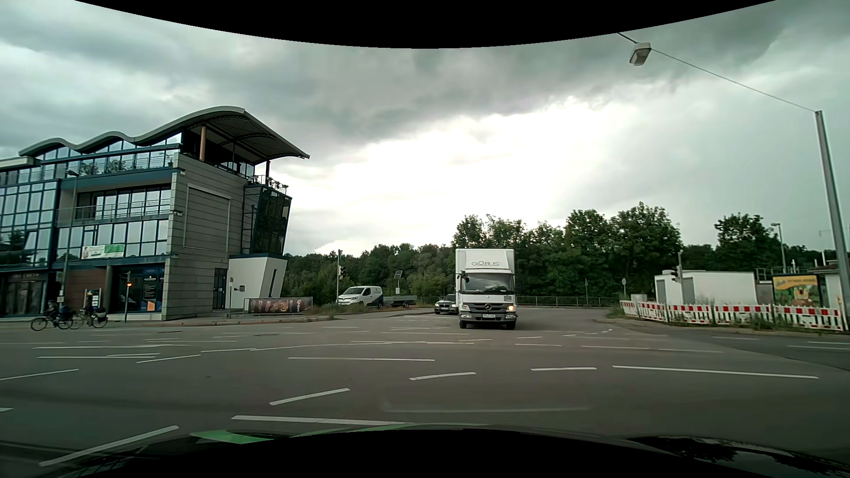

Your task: Follow the waypoints while adhering to traffic rules and regulations

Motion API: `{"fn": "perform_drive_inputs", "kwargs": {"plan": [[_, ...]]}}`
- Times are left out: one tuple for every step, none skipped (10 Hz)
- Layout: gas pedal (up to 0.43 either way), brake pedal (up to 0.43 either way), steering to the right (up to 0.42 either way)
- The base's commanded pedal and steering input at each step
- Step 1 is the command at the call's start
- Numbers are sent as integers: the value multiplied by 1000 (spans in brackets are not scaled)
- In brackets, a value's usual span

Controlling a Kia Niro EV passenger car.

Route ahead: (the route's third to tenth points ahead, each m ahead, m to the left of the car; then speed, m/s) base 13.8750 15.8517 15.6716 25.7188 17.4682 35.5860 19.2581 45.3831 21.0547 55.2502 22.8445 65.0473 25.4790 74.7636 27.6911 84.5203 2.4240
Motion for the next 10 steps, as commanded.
{"fn": "perform_drive_inputs", "kwargs": {"plan": [[0, 177, -214], [0, 183, -214], [0, 183, -213], [0, 189, -213], [0, 201, -213], [0, 226, -213], [0, 232, -213], [0, 238, -213], [0, 238, -213], [0, 238, -212]]}}
